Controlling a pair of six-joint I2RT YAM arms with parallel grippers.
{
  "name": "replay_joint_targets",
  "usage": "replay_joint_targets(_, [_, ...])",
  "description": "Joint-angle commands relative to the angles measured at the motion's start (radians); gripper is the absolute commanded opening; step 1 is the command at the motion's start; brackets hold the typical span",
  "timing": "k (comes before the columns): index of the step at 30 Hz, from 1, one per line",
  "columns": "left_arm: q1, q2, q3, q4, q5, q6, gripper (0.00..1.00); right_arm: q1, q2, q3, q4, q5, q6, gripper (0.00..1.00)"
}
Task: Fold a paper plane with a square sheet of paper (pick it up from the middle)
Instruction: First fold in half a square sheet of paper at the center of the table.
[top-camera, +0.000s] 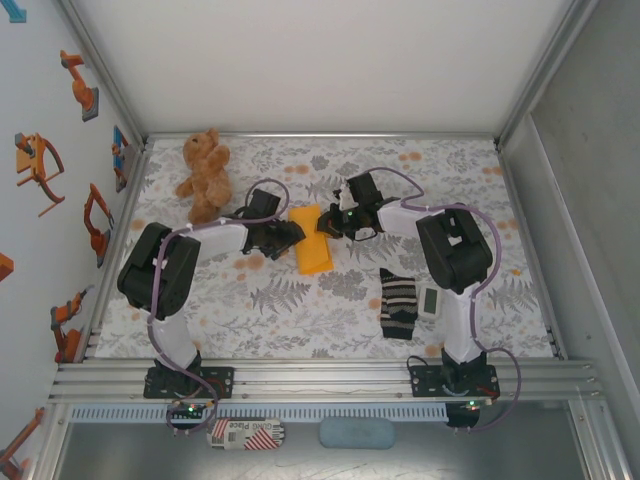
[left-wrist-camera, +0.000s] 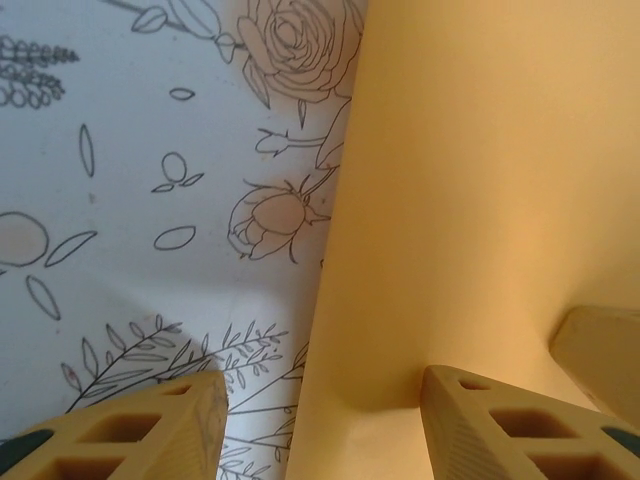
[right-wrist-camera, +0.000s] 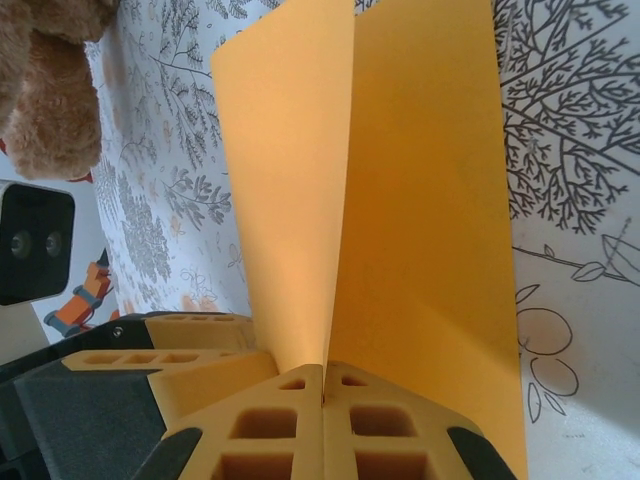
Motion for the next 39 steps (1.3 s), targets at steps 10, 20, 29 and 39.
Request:
replay_joint_targets(10, [-0.009,0.073,0.066,-0.040,0.019,0.020,0.55,0.001,0.014,-0.001,-0.001,0.010,-0.017,0.00])
replay_joint_targets(20, [-0.023,0.135,0.106,-0.215,-0.075,0.046,0.46,-0.015,-0.117,-0.014,-0.097,0.171,-0.051,0.34])
replay_joint_targets(29, [-0.040,0.197,0.111,-0.272,-0.145,-0.012,0.44,-0.044,-0.234,-0.110,-0.134,0.321,-0.081,0.41])
replay_joint_targets(39, [-0.074,0.286,0.163,-0.363,-0.184,-0.042,0.47,-0.047,-0.235,-0.118,-0.179,0.348,-0.164,0.59])
